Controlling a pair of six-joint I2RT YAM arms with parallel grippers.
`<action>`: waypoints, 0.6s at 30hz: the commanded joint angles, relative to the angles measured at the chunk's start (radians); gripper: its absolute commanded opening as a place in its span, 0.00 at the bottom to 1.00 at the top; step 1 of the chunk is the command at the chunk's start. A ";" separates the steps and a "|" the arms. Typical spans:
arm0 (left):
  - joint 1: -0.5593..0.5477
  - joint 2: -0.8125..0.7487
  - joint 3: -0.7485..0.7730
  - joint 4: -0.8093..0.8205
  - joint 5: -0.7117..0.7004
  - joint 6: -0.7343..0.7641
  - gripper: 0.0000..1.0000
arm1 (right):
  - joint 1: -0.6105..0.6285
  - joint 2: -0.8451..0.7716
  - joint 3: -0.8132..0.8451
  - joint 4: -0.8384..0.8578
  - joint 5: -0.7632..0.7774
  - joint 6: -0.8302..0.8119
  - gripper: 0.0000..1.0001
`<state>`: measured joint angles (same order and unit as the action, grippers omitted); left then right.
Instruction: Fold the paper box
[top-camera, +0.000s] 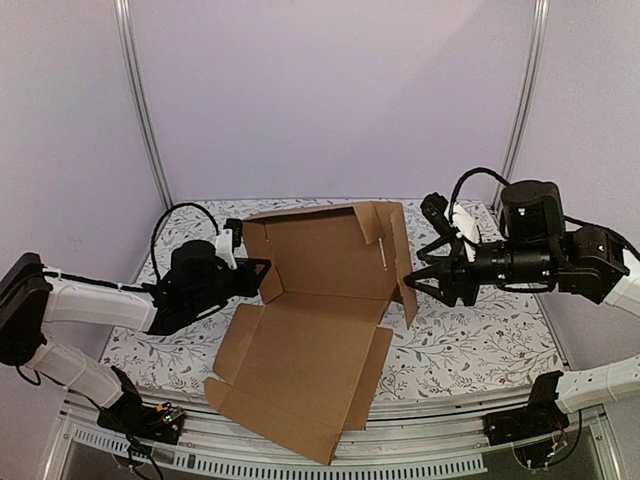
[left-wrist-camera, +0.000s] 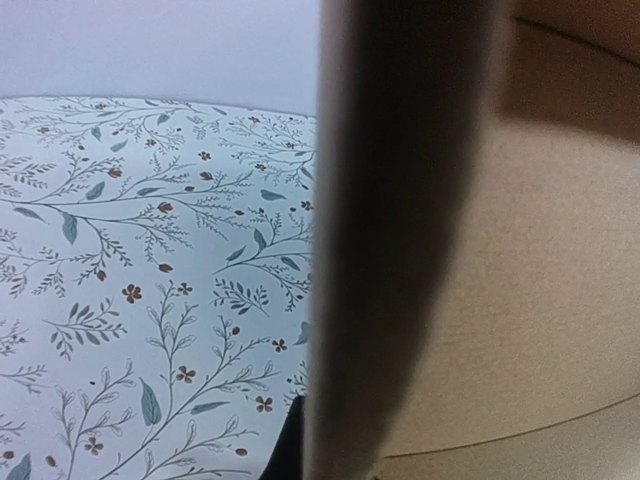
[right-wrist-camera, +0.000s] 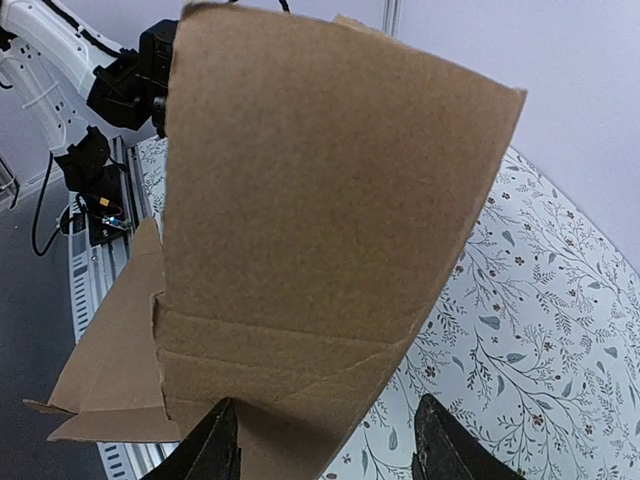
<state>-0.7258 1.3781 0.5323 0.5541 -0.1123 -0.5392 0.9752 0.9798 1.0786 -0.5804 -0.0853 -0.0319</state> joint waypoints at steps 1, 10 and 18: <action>0.006 -0.038 0.003 -0.002 0.012 0.020 0.00 | 0.006 0.032 0.028 0.071 -0.073 0.012 0.58; 0.004 -0.064 -0.009 -0.005 0.003 0.035 0.00 | 0.006 0.095 0.025 0.146 -0.112 0.061 0.59; -0.007 -0.073 -0.012 -0.022 -0.029 0.043 0.00 | 0.006 0.143 0.029 0.200 -0.100 0.088 0.58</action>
<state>-0.7265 1.3258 0.5262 0.5430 -0.1223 -0.5041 0.9752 1.0992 1.0821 -0.4259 -0.1894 0.0257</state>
